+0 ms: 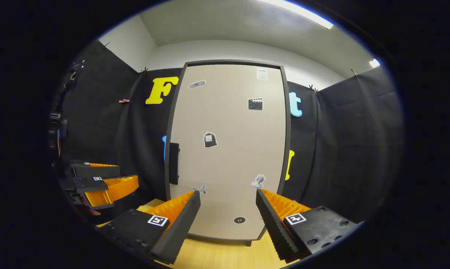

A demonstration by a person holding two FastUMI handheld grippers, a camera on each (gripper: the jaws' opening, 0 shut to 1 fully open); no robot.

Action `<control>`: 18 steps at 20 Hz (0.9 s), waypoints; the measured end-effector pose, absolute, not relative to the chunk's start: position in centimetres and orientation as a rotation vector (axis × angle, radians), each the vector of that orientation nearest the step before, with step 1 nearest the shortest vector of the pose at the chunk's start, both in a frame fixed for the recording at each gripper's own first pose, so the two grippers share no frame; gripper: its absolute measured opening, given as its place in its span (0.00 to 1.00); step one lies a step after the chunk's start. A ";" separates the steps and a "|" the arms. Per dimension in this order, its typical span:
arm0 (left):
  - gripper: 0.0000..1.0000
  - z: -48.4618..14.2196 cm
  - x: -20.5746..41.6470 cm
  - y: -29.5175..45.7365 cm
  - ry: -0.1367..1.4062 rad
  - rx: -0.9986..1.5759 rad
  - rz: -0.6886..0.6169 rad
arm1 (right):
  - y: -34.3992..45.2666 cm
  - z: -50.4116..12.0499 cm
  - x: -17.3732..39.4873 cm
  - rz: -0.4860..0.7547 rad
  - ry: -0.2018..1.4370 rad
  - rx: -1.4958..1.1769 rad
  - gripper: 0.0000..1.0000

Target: Open the cabinet door with the right hand, grasp the bottle in the cabinet with the left hand and place it on the coaster, then close the cabinet door with the right hand.

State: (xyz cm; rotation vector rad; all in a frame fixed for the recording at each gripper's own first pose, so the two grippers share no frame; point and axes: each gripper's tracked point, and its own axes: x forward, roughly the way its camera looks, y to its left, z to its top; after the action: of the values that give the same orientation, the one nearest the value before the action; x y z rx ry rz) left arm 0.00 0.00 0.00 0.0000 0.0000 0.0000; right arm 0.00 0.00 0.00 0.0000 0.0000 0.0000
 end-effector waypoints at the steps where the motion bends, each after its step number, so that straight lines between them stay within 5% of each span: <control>1: 0.91 0.1 0.0 0.2 -0.001 -0.001 -0.001 | 0.0 0.0 0.0 -0.003 -0.002 -0.003 0.97; 18: 0.91 0.2 -0.5 0.3 -0.016 -0.014 -0.006 | 0.9 -0.1 -0.2 0.029 0.011 -0.019 0.97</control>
State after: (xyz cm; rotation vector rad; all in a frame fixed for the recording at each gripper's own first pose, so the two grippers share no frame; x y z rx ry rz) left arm -0.46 0.31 0.23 -0.0137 -0.0159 -0.0058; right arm -0.15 0.94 -0.13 -0.0193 0.0106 0.0293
